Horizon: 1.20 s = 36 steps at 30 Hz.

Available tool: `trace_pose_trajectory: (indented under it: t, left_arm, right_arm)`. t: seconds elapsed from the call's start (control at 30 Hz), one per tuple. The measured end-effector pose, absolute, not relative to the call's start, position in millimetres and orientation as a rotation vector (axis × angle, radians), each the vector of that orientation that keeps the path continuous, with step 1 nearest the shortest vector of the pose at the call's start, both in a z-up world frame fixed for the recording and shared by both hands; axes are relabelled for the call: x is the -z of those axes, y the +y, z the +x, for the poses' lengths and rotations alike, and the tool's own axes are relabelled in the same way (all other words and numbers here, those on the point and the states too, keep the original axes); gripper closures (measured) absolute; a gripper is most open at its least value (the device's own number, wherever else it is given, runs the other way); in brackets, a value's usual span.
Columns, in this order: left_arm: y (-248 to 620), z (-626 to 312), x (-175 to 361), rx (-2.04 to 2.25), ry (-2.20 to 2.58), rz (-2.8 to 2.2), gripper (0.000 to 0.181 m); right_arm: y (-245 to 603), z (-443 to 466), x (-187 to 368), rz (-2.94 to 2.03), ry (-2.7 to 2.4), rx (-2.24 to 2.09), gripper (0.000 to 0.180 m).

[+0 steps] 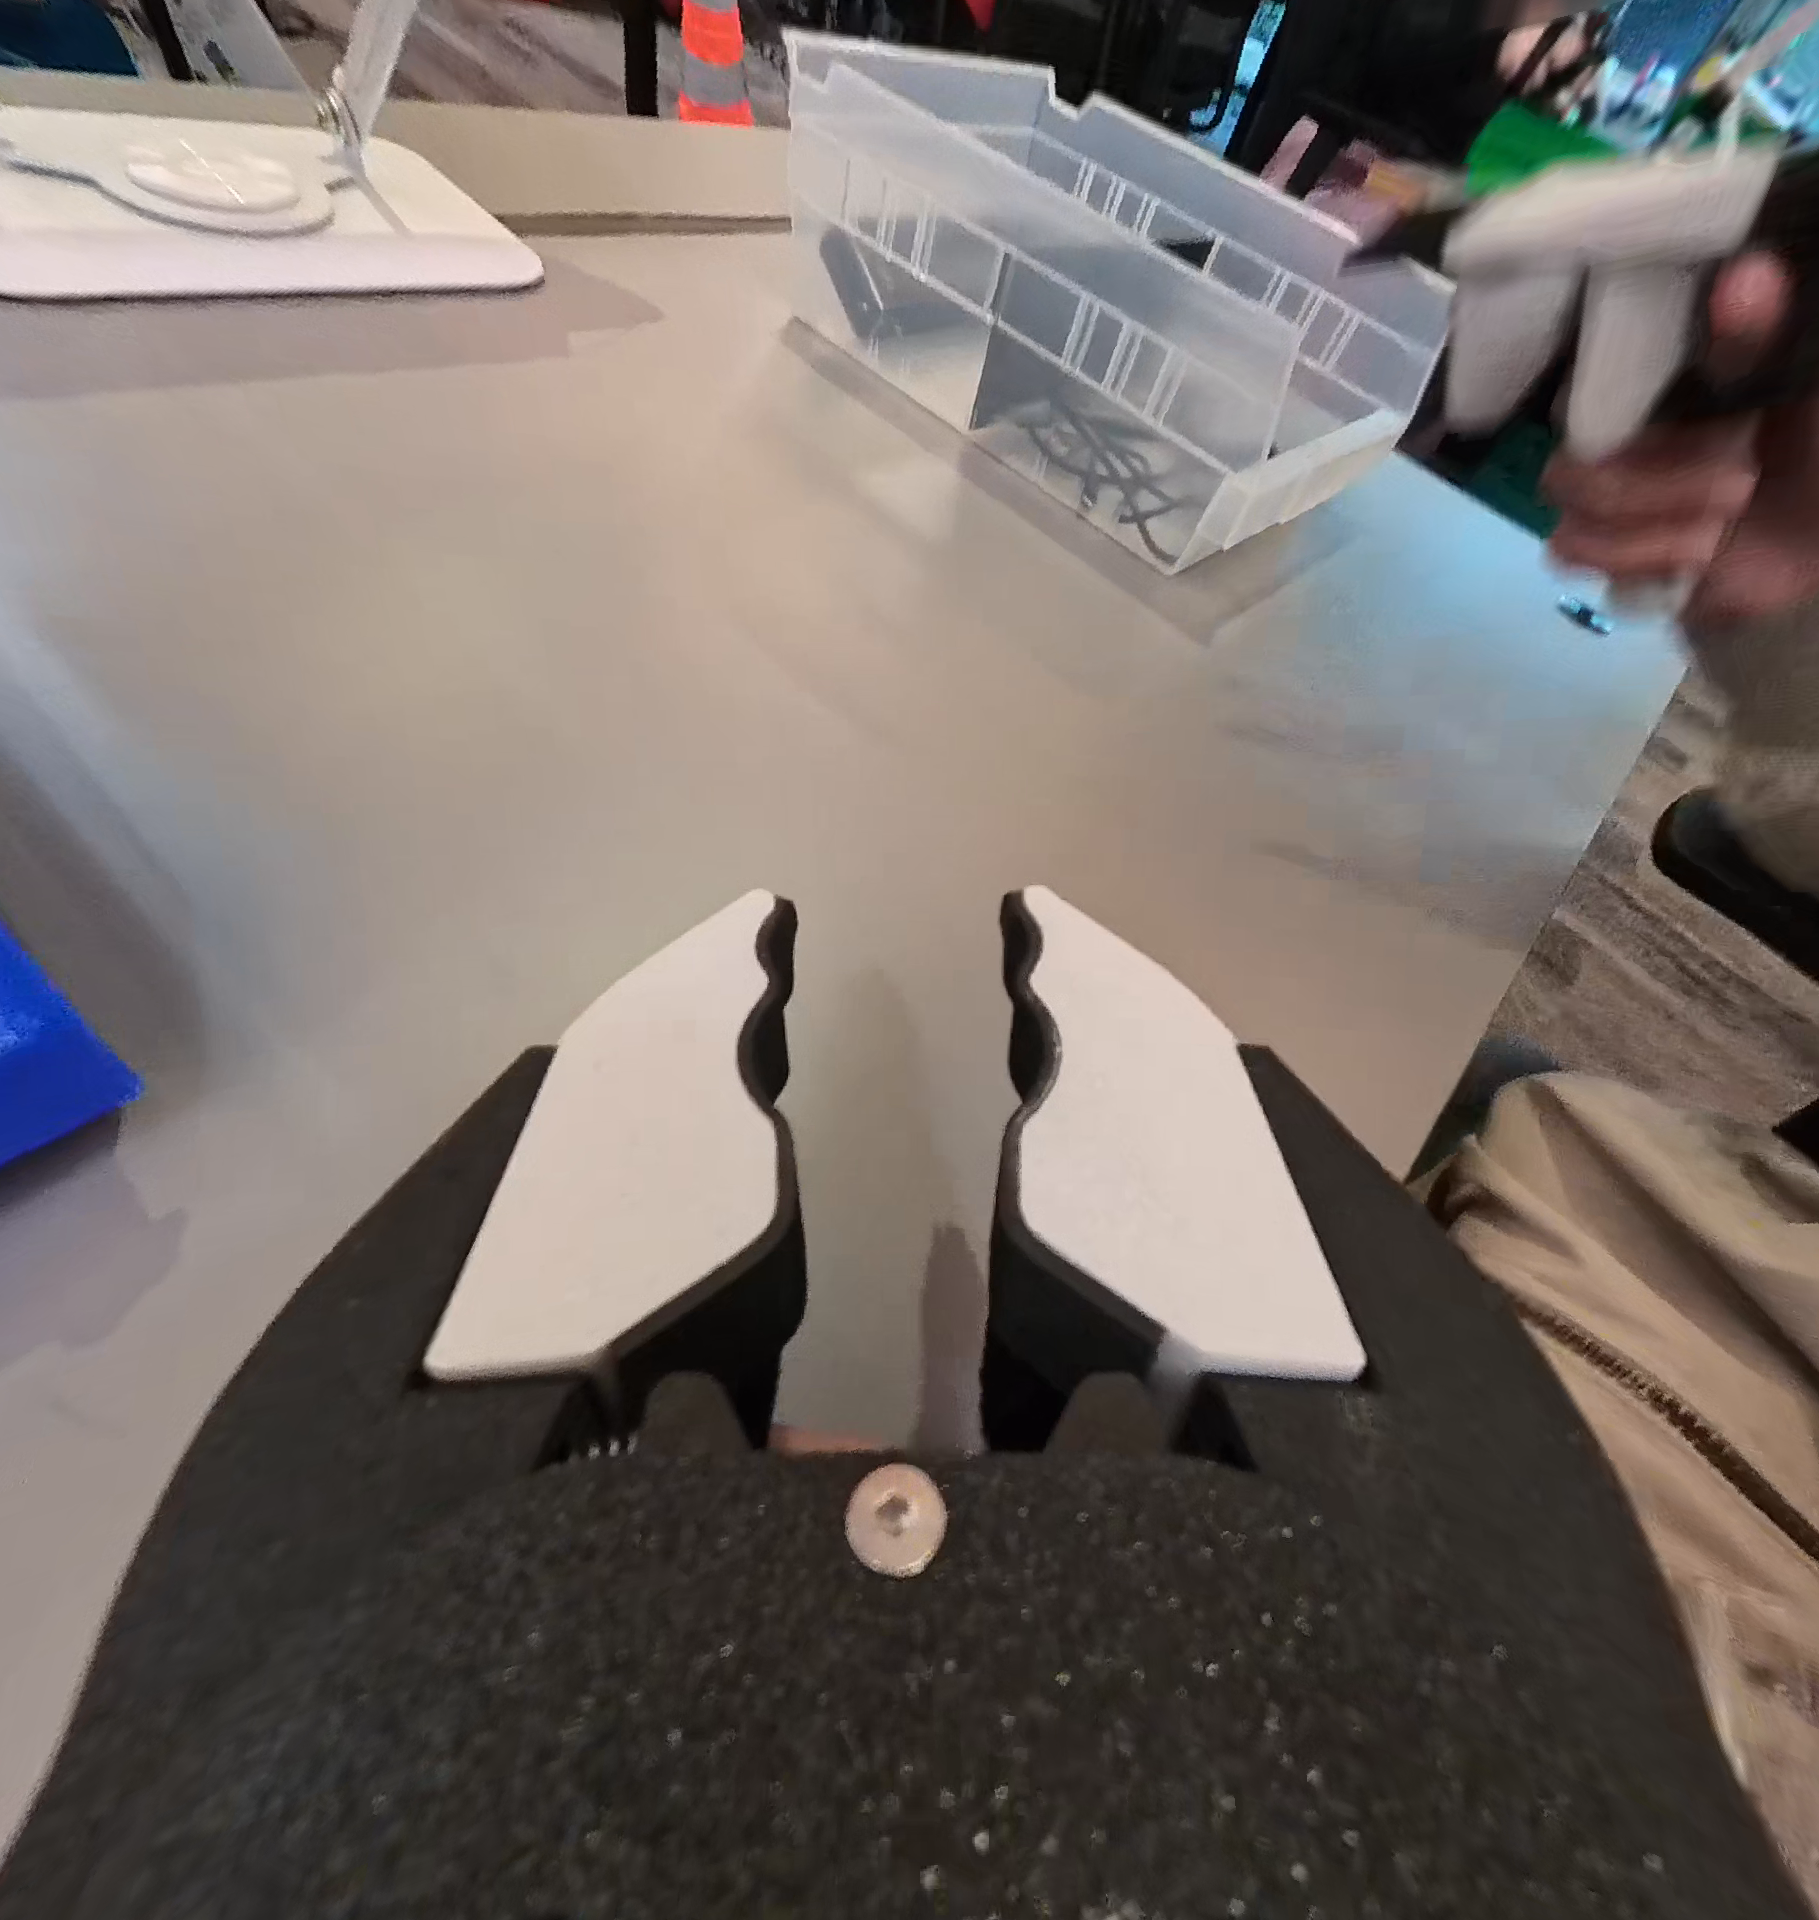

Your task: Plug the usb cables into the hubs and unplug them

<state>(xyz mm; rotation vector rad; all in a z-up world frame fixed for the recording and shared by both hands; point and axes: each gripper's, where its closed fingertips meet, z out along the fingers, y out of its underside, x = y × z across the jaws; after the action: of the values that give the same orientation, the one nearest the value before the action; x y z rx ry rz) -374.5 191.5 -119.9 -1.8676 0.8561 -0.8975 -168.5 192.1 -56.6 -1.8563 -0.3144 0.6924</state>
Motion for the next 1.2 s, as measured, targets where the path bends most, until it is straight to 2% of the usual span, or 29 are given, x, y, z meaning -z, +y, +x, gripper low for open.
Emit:
trace_pose_trajectory:
  t: [0.07, 0.23, 0.4, 0.53, 0.67, 0.83, 0.97, 1.1, 1.2]
  left_arm:
    - [195.1, -375.2, 108.3, 0.931, 0.824, -1.834, 0.141]
    - [236.0, -411.9, 62.7, 0.818, 0.806, -1.816, 0.140]
    - [315.5, -464.3, 28.5, 0.478, 1.270, -1.762, 0.139]
    - [421.6, -496.3, 46.5, 0.141, 1.615, -1.761, 0.137]
    - [482.7, -511.2, 105.4, 0.027, 2.013, -1.991, 0.131]
    - [522.2, -498.4, 150.2, -0.074, 2.408, -1.782, 0.114]
    - [526.6, -511.9, 167.7, -0.139, 2.630, -1.705, 0.130]
    - [528.0, -509.3, 175.3, -0.158, 2.628, -1.624, 0.123]
    - [530.4, -505.5, 178.4, -0.210, 2.622, -1.523, 0.126]
  right_arm:
    - [174.7, -221.0, 76.3, -1.791, -0.416, -0.843, 0.131]
    - [160.6, -273.9, 105.1, -1.798, -0.621, -0.886, 0.132]
    - [166.4, -273.0, 114.4, -1.826, -0.643, -0.958, 0.132]
    - [172.6, -270.2, 123.1, -1.848, -0.689, -0.943, 0.131]
    - [177.2, -273.8, 123.9, -1.839, -0.688, -1.007, 0.131]
    - [168.9, -277.5, 116.6, -1.820, -0.677, -1.187, 0.132]
    - [165.1, -274.2, 111.0, -1.793, -0.632, -1.282, 0.132]
    - [160.1, -268.3, 110.9, -1.797, -0.610, -1.351, 0.131]
    - [160.4, -265.6, 105.0, -1.769, -0.580, -1.398, 0.132]
